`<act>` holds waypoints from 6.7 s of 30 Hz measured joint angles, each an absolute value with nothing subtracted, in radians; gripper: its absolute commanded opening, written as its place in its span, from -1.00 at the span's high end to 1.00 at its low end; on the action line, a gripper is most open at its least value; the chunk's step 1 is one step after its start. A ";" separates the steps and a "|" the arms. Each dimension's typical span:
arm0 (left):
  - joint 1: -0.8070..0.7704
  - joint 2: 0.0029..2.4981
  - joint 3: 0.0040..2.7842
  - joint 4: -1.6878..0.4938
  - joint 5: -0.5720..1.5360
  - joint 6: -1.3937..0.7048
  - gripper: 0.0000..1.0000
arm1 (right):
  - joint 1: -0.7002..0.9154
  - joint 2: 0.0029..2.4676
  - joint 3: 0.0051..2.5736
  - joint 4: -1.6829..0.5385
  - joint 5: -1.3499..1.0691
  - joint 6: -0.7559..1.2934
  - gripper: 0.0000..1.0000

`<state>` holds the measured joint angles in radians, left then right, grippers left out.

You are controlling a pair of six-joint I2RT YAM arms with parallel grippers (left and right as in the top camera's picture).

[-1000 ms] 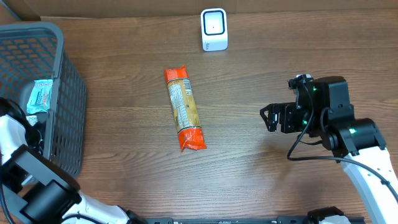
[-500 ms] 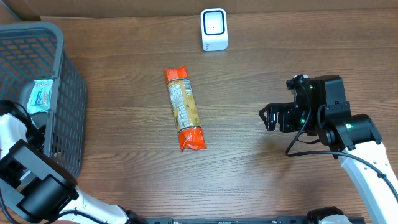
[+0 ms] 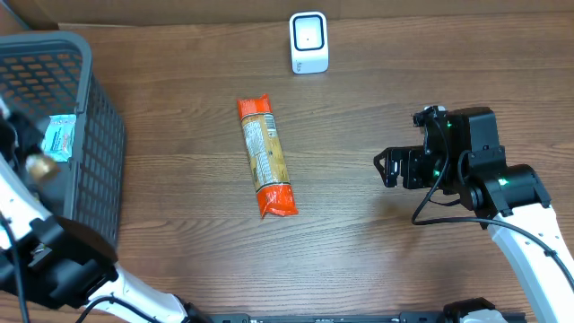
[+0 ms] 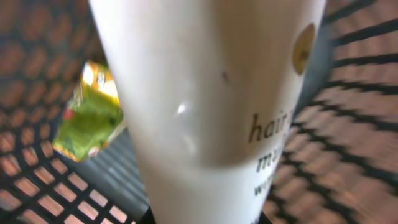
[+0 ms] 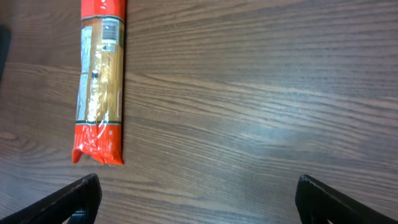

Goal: Scan the item barcode

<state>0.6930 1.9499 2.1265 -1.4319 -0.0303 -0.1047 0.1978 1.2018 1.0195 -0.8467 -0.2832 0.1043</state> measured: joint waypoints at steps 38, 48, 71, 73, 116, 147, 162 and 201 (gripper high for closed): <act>-0.211 1.903 2.157 -1.527 0.020 -0.216 0.92 | 0.198 1.202 1.019 -0.838 -0.337 0.105 -1.00; -0.236 1.914 1.744 -1.262 0.056 -0.302 0.91 | 0.198 1.202 1.019 -0.837 -0.336 0.105 -1.00; -0.392 1.916 1.476 -0.933 0.104 -0.389 0.92 | 0.198 1.251 1.019 -0.832 -0.333 0.104 -1.00; -0.443 1.916 1.476 -0.930 0.109 -0.430 0.91 | 0.198 1.266 1.019 -0.832 -0.334 0.104 -1.00; -0.366 1.681 1.942 -1.385 0.068 -0.363 -0.99 | 0.198 1.273 1.019 -0.827 -0.335 0.105 -1.00; 0.377 1.763 2.161 -1.309 -0.178 -0.130 -1.00 | 0.198 1.273 1.019 -0.827 -0.337 0.105 -1.00; 0.397 1.905 2.161 -1.346 -0.177 -0.096 -0.91 | 0.198 1.273 1.019 -0.826 -0.337 0.105 -1.00; 0.664 1.917 2.142 -1.311 0.016 -0.153 -0.84 | 0.198 1.273 1.019 -0.823 -0.336 0.105 -1.00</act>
<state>0.6636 1.9171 2.1418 -1.3109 0.0162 -0.1528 0.1982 1.2728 1.0195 -0.8234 -0.3363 0.1051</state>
